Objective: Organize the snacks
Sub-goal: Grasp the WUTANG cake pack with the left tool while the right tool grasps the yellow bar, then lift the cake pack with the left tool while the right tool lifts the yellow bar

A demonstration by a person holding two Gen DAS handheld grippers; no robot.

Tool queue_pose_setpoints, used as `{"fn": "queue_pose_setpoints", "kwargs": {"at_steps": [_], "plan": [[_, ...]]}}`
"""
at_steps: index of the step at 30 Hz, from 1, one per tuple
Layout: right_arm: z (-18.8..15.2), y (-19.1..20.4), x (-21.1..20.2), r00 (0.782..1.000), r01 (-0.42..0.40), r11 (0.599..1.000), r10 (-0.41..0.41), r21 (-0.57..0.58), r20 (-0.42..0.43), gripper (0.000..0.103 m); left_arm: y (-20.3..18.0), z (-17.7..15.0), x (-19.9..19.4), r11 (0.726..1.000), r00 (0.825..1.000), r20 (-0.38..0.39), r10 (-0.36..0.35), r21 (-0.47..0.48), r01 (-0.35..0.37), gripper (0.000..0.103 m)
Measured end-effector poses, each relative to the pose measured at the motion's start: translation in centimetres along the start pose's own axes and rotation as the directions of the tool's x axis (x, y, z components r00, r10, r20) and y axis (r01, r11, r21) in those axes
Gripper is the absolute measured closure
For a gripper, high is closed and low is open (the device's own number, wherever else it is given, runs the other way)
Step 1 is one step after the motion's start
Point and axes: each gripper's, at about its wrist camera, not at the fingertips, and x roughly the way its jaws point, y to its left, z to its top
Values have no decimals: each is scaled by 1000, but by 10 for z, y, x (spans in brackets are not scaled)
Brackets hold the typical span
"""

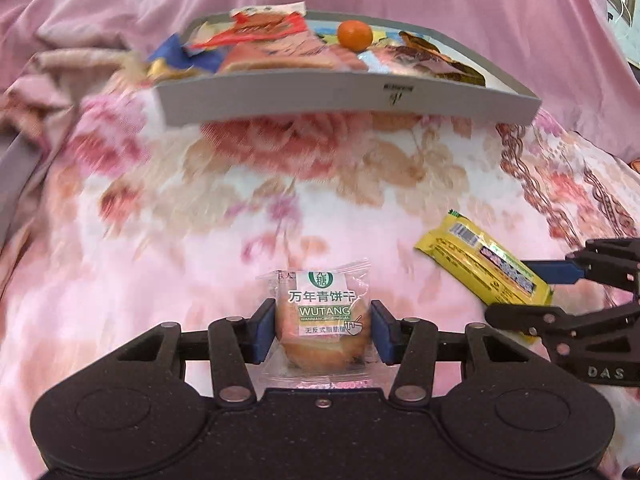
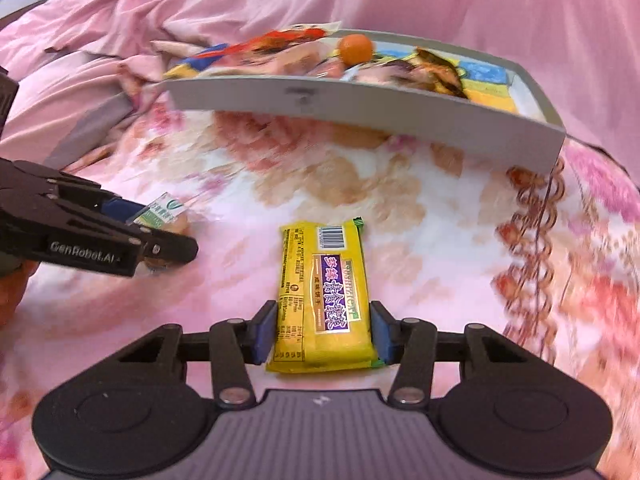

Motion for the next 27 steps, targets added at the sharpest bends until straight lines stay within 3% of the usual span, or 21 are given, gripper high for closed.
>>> {"fn": "queue_pose_setpoints", "kwargs": {"at_steps": [6, 19, 24, 27], "plan": [[-24, 32, -30, 997, -74, 997, 74, 5, -11, 50, 4, -27, -24, 1000, 1000, -8, -5, -13, 5, 52], [-18, 45, -9, 999, -43, 998, 42, 43, 27, 26, -1, -33, -19, 999, 999, 29, -15, 43, 14, 42], [-26, 49, -9, 998, -27, 998, 23, 62, 54, 27, -3, -35, -18, 998, 999, 36, -8, 67, 5, 47], [-27, 50, -11, 998, -29, 997, 25, 68, 61, 36, -3, -35, -18, 998, 999, 38, -11, 65, 9, 52]]}}
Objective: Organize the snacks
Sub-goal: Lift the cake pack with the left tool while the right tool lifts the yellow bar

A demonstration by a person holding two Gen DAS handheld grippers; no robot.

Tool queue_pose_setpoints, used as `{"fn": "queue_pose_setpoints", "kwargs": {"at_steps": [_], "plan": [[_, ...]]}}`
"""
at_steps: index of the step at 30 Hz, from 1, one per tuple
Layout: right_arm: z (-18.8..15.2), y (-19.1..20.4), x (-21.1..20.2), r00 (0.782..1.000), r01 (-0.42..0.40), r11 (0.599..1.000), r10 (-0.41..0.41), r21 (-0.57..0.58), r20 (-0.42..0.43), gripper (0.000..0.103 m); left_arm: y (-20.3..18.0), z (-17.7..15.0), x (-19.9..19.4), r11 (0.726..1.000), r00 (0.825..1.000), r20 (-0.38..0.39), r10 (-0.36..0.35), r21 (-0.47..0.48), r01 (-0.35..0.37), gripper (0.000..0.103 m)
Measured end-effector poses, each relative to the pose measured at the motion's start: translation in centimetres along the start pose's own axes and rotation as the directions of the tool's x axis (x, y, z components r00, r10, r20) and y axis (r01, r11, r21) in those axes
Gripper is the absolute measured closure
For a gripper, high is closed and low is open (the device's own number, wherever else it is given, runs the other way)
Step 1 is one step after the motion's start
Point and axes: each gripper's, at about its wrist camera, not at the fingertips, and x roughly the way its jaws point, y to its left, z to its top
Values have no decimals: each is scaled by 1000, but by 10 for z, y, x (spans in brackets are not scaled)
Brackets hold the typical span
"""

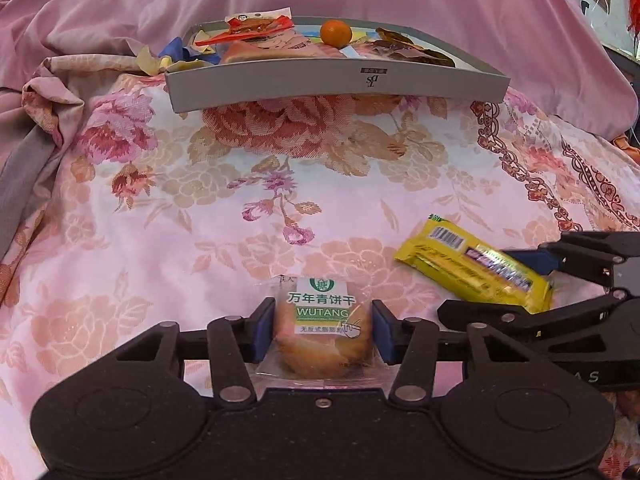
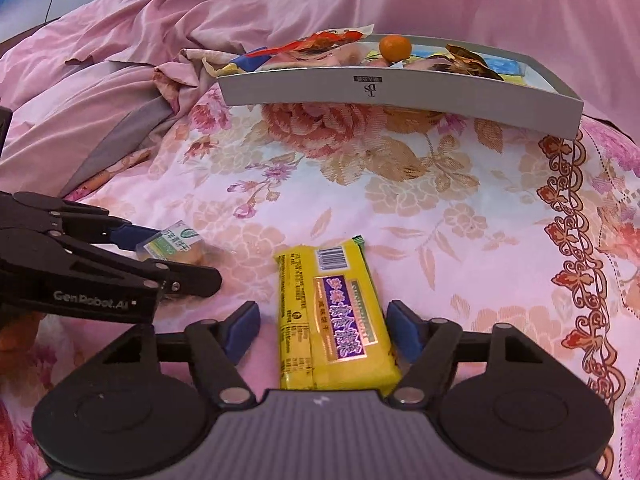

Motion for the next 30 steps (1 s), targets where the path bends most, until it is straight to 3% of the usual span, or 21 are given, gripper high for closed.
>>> {"fn": "queue_pose_setpoints", "kwargs": {"at_steps": [3, 10, 19, 30], "plan": [[-2, 4, -3, 1000, -9, 1000, 9, -3, 6, 51, 0, -1, -1, 1000, 1000, 3, -3, -4, 3, 52], [-2, 14, -7, 999, 39, 999, -39, -10, 16, 51, 2, -1, -4, 1000, 1000, 20, -8, -24, 9, 52], [-4, 31, -14, 989, 144, 979, -137, -142, 52, 51, 1, 0, -11, 1000, 997, 77, 9, -30, -6, 52], [3, 32, -27, 976, 178, 972, -155, -151, 151, 51, 4, 7, -18, 998, 991, 128, 25, -58, -18, 52]]}}
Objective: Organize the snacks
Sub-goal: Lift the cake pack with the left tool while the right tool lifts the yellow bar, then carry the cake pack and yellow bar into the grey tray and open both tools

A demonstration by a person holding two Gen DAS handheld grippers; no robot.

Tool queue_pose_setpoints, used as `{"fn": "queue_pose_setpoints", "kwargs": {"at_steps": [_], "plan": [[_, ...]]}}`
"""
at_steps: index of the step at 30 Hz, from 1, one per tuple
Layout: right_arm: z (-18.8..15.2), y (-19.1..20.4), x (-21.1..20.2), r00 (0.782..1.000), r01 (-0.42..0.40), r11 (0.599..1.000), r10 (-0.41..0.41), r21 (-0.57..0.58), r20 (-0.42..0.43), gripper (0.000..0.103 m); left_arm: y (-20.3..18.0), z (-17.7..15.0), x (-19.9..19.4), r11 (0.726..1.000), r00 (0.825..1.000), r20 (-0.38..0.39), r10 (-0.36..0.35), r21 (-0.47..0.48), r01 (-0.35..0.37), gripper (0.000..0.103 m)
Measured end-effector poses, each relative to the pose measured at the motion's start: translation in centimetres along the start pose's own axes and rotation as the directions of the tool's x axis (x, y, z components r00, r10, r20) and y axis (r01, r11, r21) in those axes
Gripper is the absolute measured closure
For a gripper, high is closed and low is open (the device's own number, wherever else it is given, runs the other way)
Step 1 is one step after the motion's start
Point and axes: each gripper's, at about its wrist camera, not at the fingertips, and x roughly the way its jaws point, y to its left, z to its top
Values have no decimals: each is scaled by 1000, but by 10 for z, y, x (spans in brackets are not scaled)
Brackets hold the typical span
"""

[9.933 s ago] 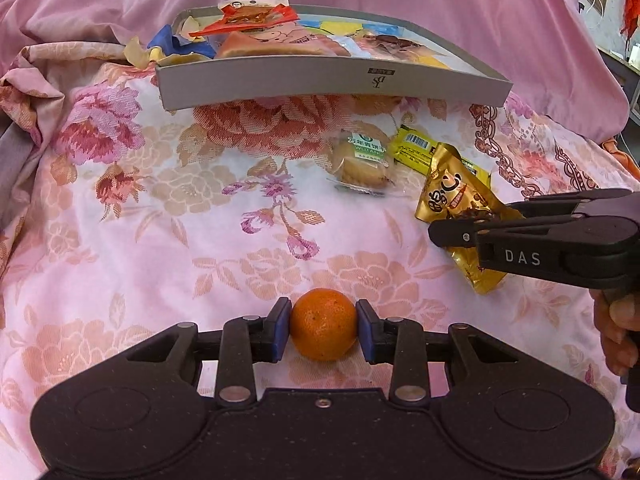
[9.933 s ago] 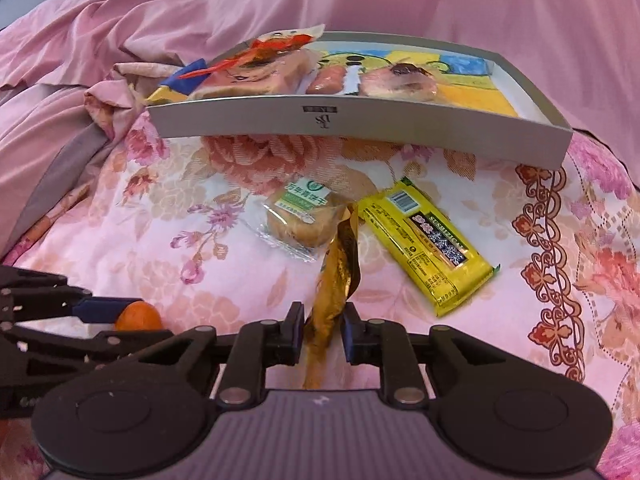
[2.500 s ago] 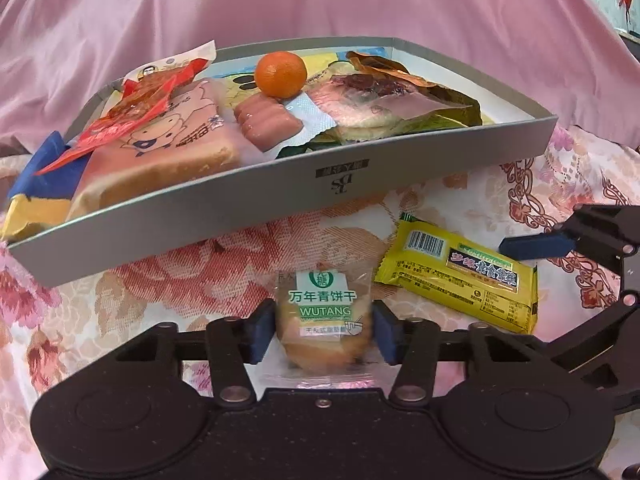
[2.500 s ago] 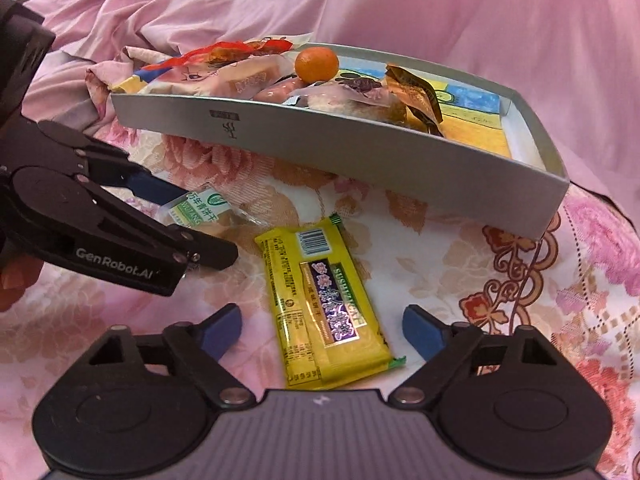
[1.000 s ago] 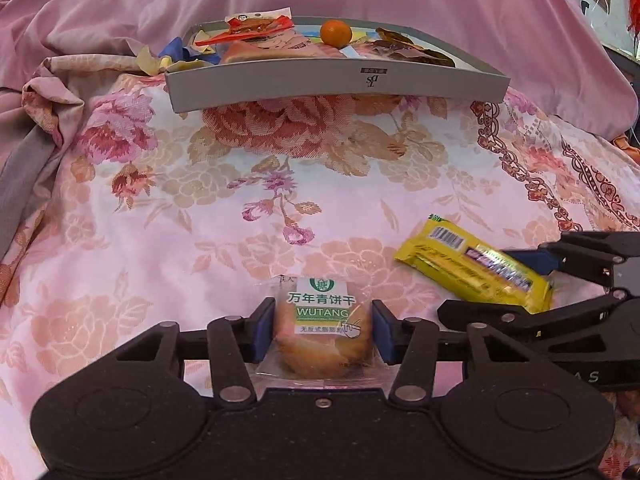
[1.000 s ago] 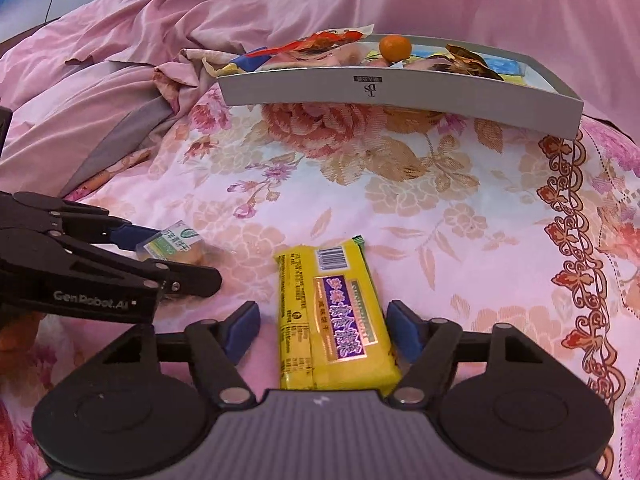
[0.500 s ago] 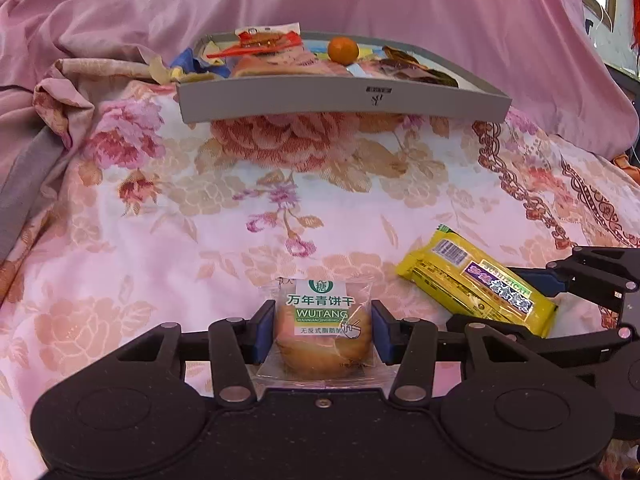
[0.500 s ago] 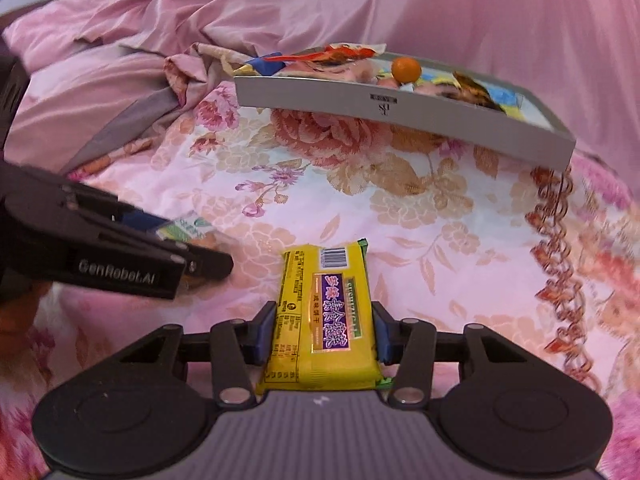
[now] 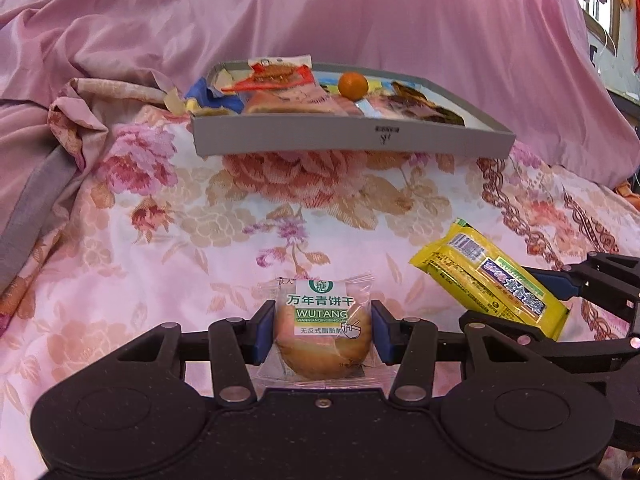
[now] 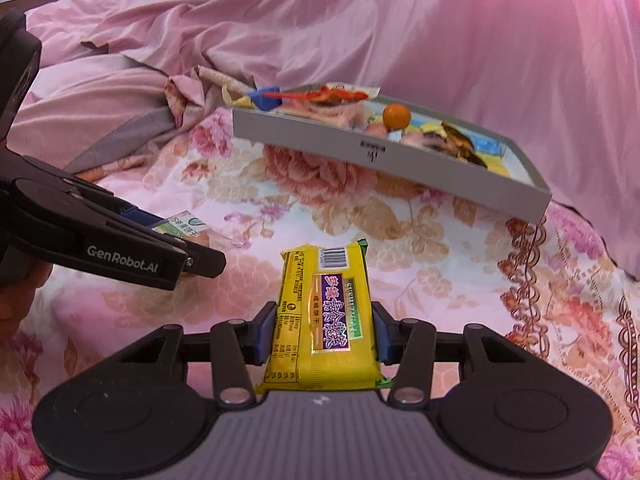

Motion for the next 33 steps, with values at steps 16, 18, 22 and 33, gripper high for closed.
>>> {"fn": "queue_pose_setpoints", "kwargs": {"at_steps": [16, 18, 22, 33], "plan": [[52, -29, 0, 987, 9, 1000, -12, 19, 162, 51, 4, 93, -3, 999, 989, 142, 50, -22, -47, 52], [63, -39, 2, 984, 11, 999, -16, 33, 180, 51, 3, 115, 1, 998, 984, 172, 55, -16, -53, 52], [85, -62, 9, 978, 22, 999, -30, 40, 208, 51, 0, 155, 17, 999, 979, 195, 54, -17, -52, 52], [148, -142, 58, 973, 83, 990, -105, 112, 208, 51, -31, 225, 87, 999, 979, 201, 43, -21, -39, 52]]}}
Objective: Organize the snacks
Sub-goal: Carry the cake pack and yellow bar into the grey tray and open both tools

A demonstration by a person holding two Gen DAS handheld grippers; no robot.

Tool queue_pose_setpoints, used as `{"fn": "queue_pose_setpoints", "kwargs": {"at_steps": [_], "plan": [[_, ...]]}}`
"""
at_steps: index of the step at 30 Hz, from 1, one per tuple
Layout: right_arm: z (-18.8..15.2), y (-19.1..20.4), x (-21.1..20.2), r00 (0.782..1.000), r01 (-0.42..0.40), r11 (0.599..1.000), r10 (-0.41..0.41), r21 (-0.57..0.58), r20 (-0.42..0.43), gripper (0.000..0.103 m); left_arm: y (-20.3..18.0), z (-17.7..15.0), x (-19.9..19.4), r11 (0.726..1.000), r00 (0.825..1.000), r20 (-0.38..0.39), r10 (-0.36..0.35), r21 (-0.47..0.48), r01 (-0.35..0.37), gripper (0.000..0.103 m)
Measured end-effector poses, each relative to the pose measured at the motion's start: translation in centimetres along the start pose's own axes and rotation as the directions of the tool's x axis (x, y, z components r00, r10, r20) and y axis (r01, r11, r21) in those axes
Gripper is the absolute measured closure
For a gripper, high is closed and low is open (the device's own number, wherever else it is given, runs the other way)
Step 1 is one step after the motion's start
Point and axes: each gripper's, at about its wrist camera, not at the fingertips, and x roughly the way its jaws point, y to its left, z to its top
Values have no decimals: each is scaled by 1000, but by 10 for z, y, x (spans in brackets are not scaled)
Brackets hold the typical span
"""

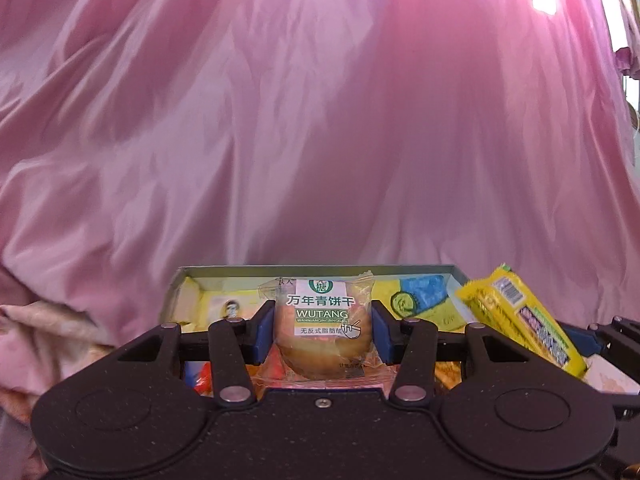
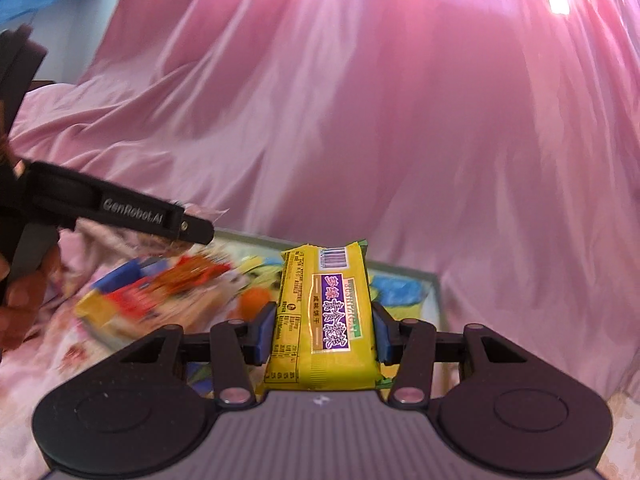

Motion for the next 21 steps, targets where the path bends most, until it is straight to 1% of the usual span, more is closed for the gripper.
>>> {"fn": "queue_pose_setpoints", "kwargs": {"at_steps": [4, 6, 10, 13, 16, 21], "plan": [[13, -19, 26, 1000, 24, 999, -24, 42, -6, 51, -7, 2, 25, 1000, 1000, -27, 8, -1, -8, 52], [14, -25, 36, 999, 32, 998, -31, 55, -16, 51, -10, 0, 34, 1000, 999, -43, 11, 2, -11, 52], [6, -31, 54, 998, 44, 995, -41, 85, -47, 51, -16, -5, 52, 1000, 997, -76, 14, 14, -13, 52], [0, -35, 63, 997, 49, 994, -42, 97, -68, 51, -15, -6, 63, 1000, 995, -98, 18, -2, -19, 52], [-6, -37, 69, 995, 49, 994, -41, 100, -87, 51, -12, -7, 72, 1000, 993, -117, 23, -3, -24, 52], [-16, -46, 75, 993, 51, 989, -35, 141, -115, 51, -9, -7, 82, 1000, 989, -145, 27, -9, -29, 52]]}}
